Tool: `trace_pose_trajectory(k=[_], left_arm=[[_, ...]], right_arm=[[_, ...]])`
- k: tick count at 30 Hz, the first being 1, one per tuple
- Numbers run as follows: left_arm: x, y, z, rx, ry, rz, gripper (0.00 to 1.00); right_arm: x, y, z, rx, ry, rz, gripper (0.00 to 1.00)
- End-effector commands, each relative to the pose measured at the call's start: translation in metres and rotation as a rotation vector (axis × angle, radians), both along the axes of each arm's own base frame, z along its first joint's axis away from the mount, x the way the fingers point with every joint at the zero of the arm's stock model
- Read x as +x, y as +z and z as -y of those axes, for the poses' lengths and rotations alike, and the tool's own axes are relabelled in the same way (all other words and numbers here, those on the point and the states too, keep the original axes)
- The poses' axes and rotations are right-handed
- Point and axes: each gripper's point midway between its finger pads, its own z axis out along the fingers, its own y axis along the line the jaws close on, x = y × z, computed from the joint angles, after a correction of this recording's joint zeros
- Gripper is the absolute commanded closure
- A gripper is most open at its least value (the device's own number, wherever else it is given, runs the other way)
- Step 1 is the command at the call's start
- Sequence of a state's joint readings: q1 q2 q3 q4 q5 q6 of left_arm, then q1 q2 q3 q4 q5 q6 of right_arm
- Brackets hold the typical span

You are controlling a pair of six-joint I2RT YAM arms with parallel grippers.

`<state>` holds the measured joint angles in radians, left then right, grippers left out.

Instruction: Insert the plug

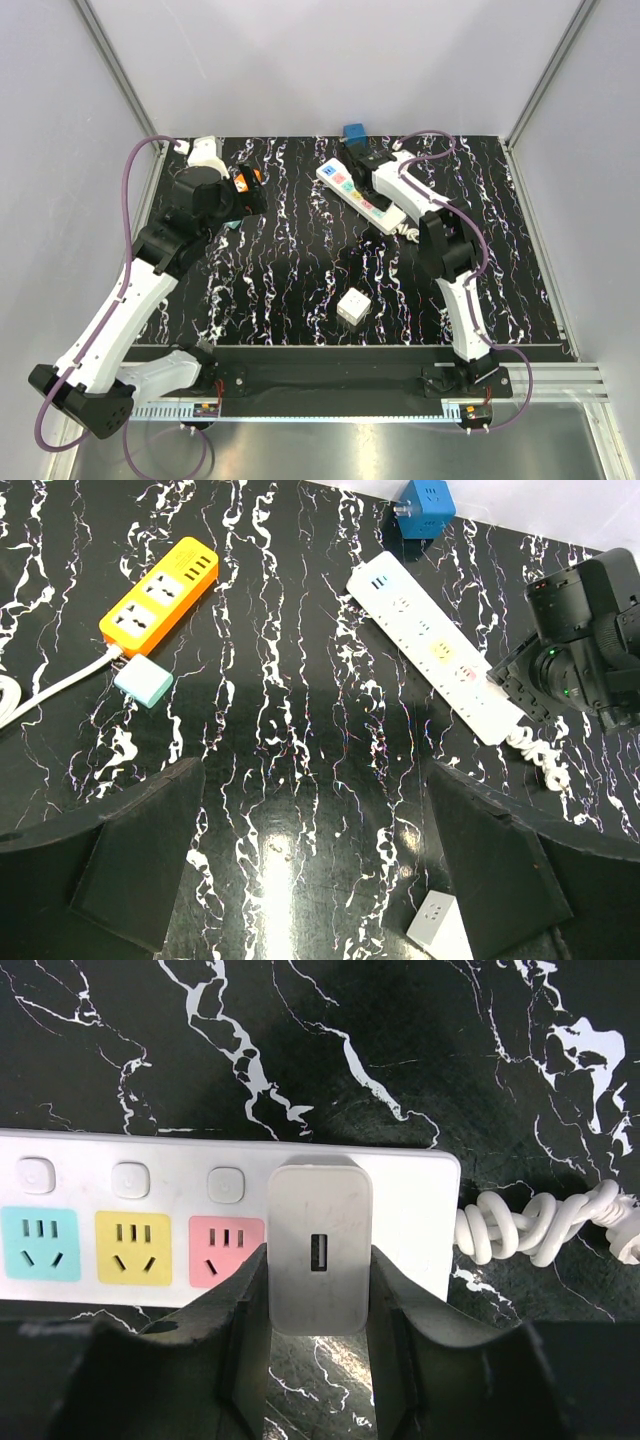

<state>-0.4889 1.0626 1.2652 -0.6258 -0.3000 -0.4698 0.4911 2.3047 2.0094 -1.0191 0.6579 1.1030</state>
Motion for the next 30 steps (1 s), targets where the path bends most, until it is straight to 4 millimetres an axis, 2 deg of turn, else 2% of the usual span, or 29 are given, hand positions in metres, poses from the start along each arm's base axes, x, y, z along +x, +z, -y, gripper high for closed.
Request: trace_pose_trajectory(k=[1, 5, 12, 15, 18, 21, 22, 24, 25, 26, 30], left_arm=[[0.007, 0.012, -0.004, -0.017, 0.03, 0.058, 0.01], [0.008, 0.011, -0.003, -0.016, 0.03, 0.055, 0.01], [0.008, 0.01, -0.002, -0.011, 0.022, 0.052, 0.01], [0.008, 0.01, -0.001, -0.012, 0.018, 0.056, 0.01], [0.009, 0.01, 0.001, -0.013, 0.005, 0.056, 0.01], [0.009, 0.006, 0.007, -0.009, -0.029, 0.044, 0.01], [0.01, 0.006, 0.009, -0.008, -0.039, 0.043, 0.01], [0.009, 0.005, 0.013, -0.013, -0.062, 0.04, 0.01], [0.009, 0.004, 0.014, -0.009, -0.069, 0.036, 0.01], [0.009, 0.005, 0.016, -0.011, -0.082, 0.039, 0.01], [0.01, 0.0, 0.024, -0.001, -0.127, 0.027, 0.01]], right_arm=[[-0.068, -0.099, 0.031, -0.133, -0.013, -0.355, 1.0], [-0.072, -0.104, 0.035, -0.142, -0.015, -0.359, 1.0], [-0.074, -0.103, 0.048, -0.111, -0.032, -0.349, 1.0], [-0.075, -0.097, 0.056, -0.115, -0.039, -0.342, 1.0], [-0.073, -0.085, 0.064, -0.107, -0.056, -0.317, 1.0], [-0.066, -0.069, 0.064, -0.088, -0.045, -0.286, 0.99], [-0.06, -0.058, 0.061, -0.081, -0.03, -0.264, 0.97], [-0.052, -0.044, 0.057, -0.064, -0.016, -0.233, 0.82], [-0.045, -0.031, 0.054, -0.051, 0.0, -0.205, 0.76], [-0.041, -0.023, 0.051, -0.038, 0.007, -0.19, 0.65], [-0.024, 0.013, 0.04, 0.006, 0.067, -0.122, 0.47]])
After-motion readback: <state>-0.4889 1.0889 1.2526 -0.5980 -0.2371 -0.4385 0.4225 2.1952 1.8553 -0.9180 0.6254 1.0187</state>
